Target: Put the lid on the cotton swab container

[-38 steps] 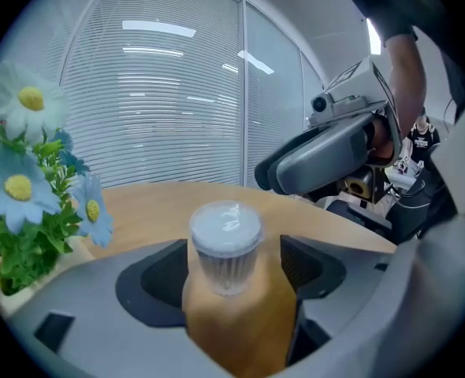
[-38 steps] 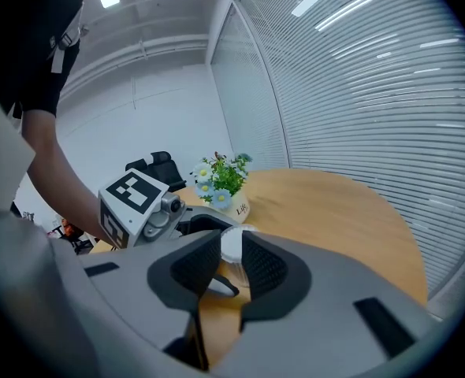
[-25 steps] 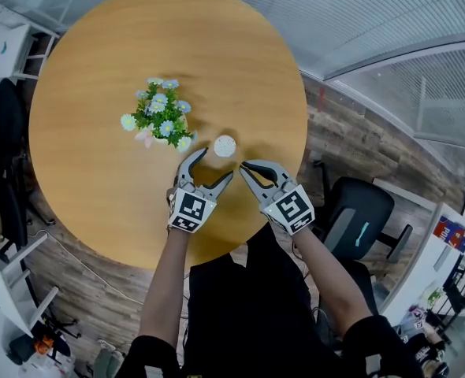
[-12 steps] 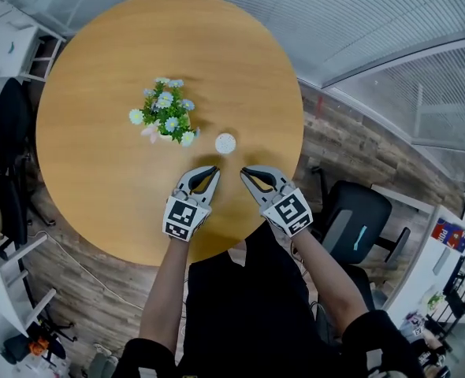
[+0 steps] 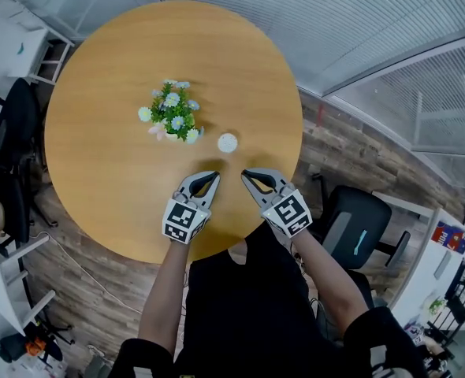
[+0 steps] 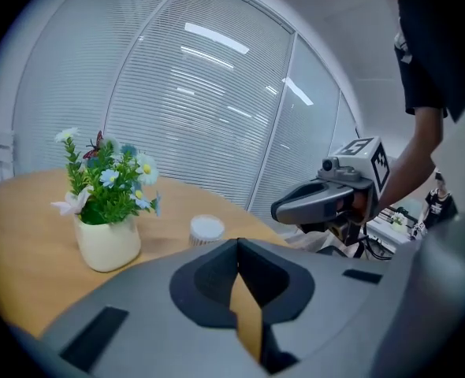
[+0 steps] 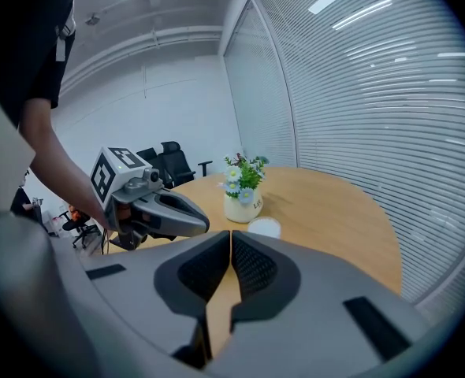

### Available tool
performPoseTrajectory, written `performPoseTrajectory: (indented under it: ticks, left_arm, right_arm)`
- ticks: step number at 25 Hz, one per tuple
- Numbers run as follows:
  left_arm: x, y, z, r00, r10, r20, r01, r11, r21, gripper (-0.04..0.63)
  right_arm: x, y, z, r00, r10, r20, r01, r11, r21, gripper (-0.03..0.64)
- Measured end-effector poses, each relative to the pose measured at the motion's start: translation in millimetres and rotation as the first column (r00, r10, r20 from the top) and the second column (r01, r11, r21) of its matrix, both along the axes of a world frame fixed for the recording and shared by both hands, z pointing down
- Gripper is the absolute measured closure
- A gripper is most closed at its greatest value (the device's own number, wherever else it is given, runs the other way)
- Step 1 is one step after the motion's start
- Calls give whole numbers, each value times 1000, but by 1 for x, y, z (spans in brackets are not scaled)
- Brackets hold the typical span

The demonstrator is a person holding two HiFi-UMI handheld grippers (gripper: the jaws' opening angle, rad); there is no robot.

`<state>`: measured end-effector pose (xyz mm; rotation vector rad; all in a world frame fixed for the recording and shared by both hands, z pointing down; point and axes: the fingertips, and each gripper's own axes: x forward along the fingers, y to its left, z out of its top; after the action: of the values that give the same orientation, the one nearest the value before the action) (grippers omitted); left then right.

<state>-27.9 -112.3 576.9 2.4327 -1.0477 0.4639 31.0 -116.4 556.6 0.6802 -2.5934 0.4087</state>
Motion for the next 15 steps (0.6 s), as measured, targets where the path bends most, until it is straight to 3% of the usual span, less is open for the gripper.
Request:
performPoseTrajectory:
  ticks: [15]
  left_arm:
    - [13,17,-16,1000,-6,5,5,1000,23,589]
  right_arm:
    - [18,26,-3,999,-27,-25,27,1000,-3,612]
